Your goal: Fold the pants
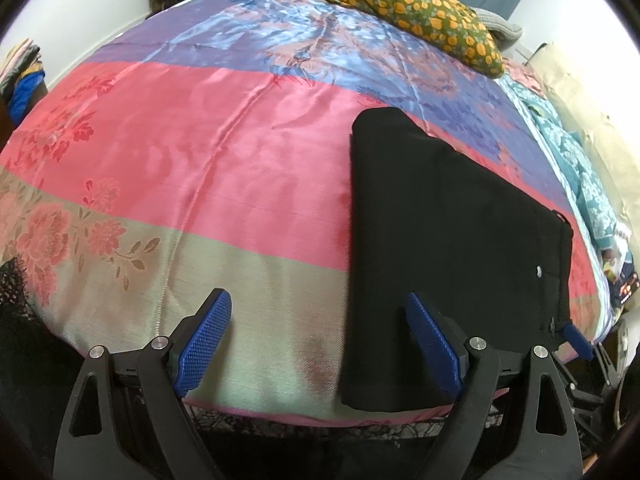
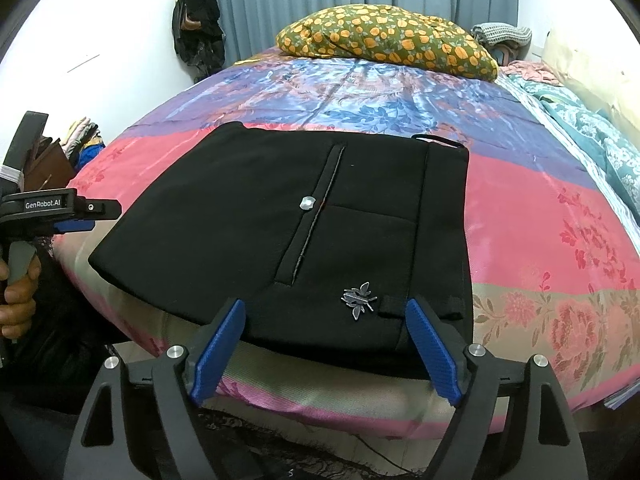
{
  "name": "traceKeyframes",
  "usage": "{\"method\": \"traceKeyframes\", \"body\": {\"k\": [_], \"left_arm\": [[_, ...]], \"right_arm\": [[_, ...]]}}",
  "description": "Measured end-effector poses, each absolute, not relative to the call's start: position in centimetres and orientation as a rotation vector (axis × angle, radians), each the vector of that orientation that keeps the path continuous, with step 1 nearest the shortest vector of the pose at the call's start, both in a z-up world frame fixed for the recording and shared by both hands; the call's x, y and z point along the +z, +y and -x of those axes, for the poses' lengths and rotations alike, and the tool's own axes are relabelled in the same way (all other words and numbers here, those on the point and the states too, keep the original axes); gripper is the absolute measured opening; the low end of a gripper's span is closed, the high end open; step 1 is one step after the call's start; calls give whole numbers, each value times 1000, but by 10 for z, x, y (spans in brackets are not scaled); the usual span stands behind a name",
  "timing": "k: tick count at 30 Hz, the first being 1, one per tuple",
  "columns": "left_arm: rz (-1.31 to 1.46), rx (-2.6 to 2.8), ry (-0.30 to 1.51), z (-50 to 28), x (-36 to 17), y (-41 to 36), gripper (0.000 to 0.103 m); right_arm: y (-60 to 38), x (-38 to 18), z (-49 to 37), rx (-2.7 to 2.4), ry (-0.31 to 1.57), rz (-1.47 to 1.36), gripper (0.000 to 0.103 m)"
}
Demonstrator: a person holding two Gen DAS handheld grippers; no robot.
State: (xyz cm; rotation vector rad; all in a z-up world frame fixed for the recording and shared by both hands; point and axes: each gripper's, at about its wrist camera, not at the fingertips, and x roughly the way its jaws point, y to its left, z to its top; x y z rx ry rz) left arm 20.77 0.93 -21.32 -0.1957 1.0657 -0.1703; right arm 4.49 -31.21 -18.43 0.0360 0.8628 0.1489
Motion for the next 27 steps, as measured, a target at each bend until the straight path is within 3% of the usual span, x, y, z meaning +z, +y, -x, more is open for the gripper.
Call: {"method": "traceKeyframes", "body": {"k": [7, 16, 22, 27], "left_arm": [[196, -173, 1070, -208, -214, 10, 90], [257, -274, 1091, -223, -211, 15, 90], [273, -420, 1207, -247, -229, -5, 90], [251, -446, 1225, -255, -241, -24, 94]], "right_arm": [[-316, -180, -46, 153, 872, -72, 83], [-425, -151, -62, 72, 872, -533, 83], [-479, -198, -107, 144, 1018, -908, 83], [-470, -247, -138, 222, 1191, -916, 85]]}}
